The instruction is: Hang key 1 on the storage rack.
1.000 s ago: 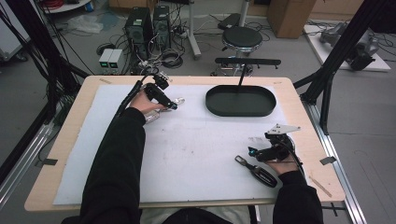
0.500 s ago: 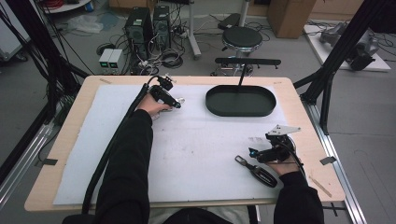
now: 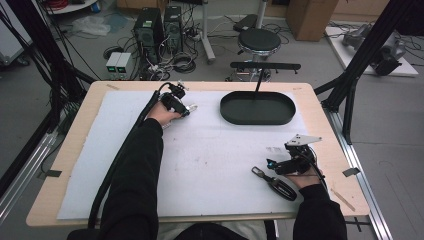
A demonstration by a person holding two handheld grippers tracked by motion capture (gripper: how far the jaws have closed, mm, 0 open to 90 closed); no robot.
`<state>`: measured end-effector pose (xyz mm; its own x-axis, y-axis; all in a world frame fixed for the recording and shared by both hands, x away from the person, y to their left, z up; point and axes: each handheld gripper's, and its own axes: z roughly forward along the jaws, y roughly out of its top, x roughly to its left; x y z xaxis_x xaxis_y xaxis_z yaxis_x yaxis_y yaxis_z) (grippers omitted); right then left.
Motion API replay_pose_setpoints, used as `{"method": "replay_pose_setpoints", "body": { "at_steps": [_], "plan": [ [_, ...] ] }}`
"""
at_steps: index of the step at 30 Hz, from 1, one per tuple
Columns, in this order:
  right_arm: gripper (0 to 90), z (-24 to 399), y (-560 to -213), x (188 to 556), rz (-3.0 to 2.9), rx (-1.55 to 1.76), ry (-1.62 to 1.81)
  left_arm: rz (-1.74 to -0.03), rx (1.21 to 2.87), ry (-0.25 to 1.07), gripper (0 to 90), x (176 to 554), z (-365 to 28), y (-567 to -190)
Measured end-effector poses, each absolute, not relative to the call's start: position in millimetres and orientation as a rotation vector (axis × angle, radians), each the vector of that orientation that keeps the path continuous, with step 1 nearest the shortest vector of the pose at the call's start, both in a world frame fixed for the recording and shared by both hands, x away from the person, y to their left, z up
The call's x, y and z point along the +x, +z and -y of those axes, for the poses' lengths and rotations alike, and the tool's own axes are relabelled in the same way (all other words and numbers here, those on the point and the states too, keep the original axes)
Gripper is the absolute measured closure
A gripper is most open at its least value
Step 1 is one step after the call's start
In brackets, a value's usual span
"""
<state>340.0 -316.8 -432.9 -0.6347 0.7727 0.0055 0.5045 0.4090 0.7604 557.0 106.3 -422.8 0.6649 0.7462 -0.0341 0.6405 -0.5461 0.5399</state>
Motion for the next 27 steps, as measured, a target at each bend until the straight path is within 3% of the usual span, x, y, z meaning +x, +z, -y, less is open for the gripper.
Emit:
{"method": "replay_pose_setpoints", "body": {
  "at_steps": [14,27],
  "plan": [
    [1.5,318,-432,340,-2.315,1.105,1.083,-0.953,2.413,0.327,75.1,549,-104,-411],
    [1.5,312,-432,341,-2.339,1.091,1.105,-0.937,2.217,0.369,75.1,533,-122,-349]
  ]
}}
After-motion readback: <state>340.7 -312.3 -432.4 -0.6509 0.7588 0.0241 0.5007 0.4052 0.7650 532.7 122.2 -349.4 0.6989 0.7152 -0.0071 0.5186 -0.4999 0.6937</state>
